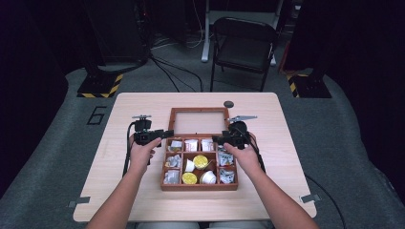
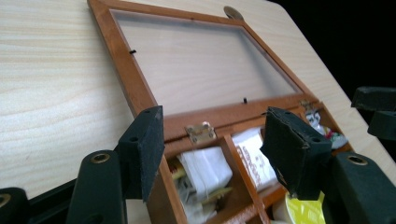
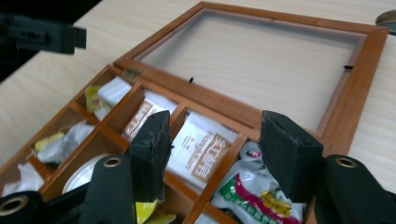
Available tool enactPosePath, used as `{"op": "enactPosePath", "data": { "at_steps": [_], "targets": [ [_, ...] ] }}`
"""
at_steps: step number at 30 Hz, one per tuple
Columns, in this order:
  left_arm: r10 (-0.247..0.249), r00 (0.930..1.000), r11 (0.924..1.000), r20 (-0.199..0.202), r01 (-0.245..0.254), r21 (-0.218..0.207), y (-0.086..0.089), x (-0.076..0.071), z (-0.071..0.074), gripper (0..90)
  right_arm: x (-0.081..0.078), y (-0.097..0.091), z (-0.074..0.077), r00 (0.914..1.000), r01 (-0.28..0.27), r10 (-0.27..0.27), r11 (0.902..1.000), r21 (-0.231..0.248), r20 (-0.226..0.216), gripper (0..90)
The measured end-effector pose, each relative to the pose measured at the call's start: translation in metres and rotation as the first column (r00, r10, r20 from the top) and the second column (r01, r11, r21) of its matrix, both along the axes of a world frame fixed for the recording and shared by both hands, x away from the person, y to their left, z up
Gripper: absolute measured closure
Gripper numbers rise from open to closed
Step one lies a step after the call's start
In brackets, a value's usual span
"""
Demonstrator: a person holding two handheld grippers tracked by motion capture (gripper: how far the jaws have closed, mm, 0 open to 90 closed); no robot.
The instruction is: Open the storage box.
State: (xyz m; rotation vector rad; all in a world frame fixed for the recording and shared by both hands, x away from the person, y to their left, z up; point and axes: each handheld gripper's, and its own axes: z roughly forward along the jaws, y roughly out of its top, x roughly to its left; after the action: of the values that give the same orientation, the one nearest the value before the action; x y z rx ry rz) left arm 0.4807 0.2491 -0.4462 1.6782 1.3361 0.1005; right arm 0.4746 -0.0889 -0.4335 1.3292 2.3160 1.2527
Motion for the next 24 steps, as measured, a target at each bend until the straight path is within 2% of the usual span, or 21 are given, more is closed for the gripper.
{"op": "enactPosePath", "data": {
  "at_steps": [1, 6, 8, 9, 12, 13, 16, 19, 21, 22, 24],
  "targets": [
    [0.002, 1.0000, 1.0000, -0.005, -0.002, -0.003, -0.001, -0.003, 0.001, 38.4, -0.002, 0.001, 0.000, 0.9998, -0.012, 0.013, 0.9998, -0.013, 0.012, 43.0],
    [-0.013, 0.9996, 0.9997, 0.024, 0.013, 0.021, 0.002, -0.012, 0.006, 38.4, -0.013, 0.008, -0.004, 0.9988, -0.048, 0.048, 0.9988, -0.012, 0.010, 43.0],
    [-0.010, 0.9997, 0.9999, 0.023, 0.009, 0.013, 0.004, -0.016, 0.007, 38.4, -0.016, 0.010, -0.006, 0.9981, -0.061, 0.061, 0.9980, -0.018, 0.012, 43.0],
    [-0.011, 0.9993, 0.9998, 0.035, 0.010, 0.016, 0.004, -0.016, 0.007, 38.4, -0.017, 0.011, -0.007, 0.9979, -0.065, 0.065, 0.9978, -0.017, 0.007, 42.9],
    [-0.025, 0.9991, 0.9987, 0.035, 0.024, 0.044, 0.005, -0.020, 0.007, 38.3, -0.022, 0.014, -0.011, 0.9965, -0.083, 0.083, 0.9965, -0.003, 0.007, 42.9],
    [-0.024, 0.9990, 0.9988, 0.037, 0.023, 0.044, 0.004, -0.022, 0.007, 38.3, -0.025, 0.016, -0.012, 0.9963, -0.086, 0.086, 0.9963, -0.006, -0.003, 42.9],
    [-0.016, 0.9992, 0.9997, 0.036, 0.015, 0.021, 0.005, -0.025, 0.007, 38.3, -0.030, 0.022, -0.019, 0.9933, -0.115, 0.115, 0.9930, -0.026, 0.004, 42.5],
    [-0.019, 0.9988, 0.9994, 0.045, 0.018, 0.029, 0.006, -0.027, 0.008, 38.3, -0.034, 0.027, -0.025, 0.9920, -0.126, 0.126, 0.9917, -0.025, -0.010, 42.0],
    [-0.020, 0.9989, 0.9995, 0.042, 0.019, 0.024, 0.007, -0.028, 0.008, 38.3, -0.035, 0.029, -0.029, 0.9911, -0.133, 0.132, 0.9902, -0.044, -0.009, 41.5],
    [-0.017, 0.9988, 0.9995, 0.046, 0.016, 0.026, 0.008, -0.029, 0.009, 38.3, -0.036, 0.030, -0.030, 0.9908, -0.134, 0.133, 0.9895, -0.054, -0.022, 41.1],
    [-0.020, 0.9988, 0.9996, 0.045, 0.019, 0.022, 0.009, -0.030, 0.008, 38.3, -0.038, 0.032, -0.032, 0.9902, -0.139, 0.137, 0.9888, -0.055, -0.028, 41.2]
  ]
}}
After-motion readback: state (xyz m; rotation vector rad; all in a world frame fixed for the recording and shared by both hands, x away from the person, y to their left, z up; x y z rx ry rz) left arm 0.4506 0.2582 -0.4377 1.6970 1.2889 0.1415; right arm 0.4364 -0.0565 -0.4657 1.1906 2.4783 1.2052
